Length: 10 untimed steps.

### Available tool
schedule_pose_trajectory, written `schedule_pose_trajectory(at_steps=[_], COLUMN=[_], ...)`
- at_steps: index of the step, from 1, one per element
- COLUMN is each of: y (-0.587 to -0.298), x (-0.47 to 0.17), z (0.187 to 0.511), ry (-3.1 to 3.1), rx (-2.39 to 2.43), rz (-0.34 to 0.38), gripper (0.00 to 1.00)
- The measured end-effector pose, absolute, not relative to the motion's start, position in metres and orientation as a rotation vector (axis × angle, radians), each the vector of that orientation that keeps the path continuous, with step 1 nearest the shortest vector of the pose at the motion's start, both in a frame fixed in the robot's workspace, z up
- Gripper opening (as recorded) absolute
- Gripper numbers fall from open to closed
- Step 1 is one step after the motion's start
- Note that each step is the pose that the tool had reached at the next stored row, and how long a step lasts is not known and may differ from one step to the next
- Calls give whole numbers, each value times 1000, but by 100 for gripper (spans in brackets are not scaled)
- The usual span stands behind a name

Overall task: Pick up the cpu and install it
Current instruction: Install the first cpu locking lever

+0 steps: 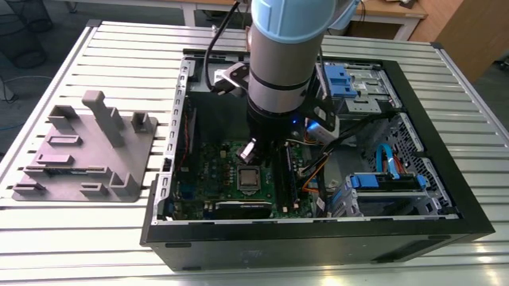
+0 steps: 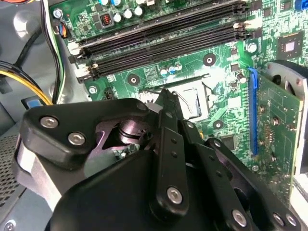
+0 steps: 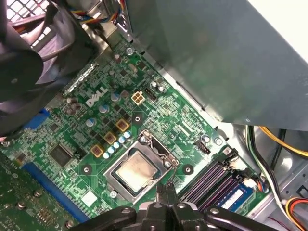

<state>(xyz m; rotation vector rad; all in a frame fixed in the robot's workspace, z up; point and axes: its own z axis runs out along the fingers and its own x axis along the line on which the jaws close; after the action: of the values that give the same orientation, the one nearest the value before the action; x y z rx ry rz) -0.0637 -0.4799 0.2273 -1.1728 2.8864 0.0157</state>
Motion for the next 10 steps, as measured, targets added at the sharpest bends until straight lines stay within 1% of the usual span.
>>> schedule_pose_trajectory(at_steps=[10], y=[-480], x=[-64], z=[222], ry=[2932], rx=[-1051], rz=[13], gripper=[11])
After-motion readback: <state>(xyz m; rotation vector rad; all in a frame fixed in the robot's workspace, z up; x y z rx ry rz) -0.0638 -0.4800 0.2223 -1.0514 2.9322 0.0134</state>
